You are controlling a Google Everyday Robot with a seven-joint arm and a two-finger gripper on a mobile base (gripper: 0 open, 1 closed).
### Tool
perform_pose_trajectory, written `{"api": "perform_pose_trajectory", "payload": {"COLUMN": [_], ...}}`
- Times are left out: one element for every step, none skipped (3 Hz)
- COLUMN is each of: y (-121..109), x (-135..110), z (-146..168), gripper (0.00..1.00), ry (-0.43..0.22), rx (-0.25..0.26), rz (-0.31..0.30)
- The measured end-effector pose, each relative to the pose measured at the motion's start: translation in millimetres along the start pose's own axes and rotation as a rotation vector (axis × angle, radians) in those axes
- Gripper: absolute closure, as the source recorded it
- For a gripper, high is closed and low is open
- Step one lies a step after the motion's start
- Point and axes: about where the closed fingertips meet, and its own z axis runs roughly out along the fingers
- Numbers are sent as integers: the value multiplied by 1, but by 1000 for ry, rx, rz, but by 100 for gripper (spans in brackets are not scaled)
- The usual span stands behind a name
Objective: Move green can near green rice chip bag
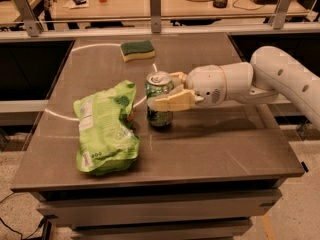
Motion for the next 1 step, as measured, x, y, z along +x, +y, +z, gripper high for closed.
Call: {"api": "perform_pose_trajectory", "payload": {"y": [5], "x": [8], "z": [5], "gripper": [100], "ry": [-24], "rx": [-8], "rz": [21]}}
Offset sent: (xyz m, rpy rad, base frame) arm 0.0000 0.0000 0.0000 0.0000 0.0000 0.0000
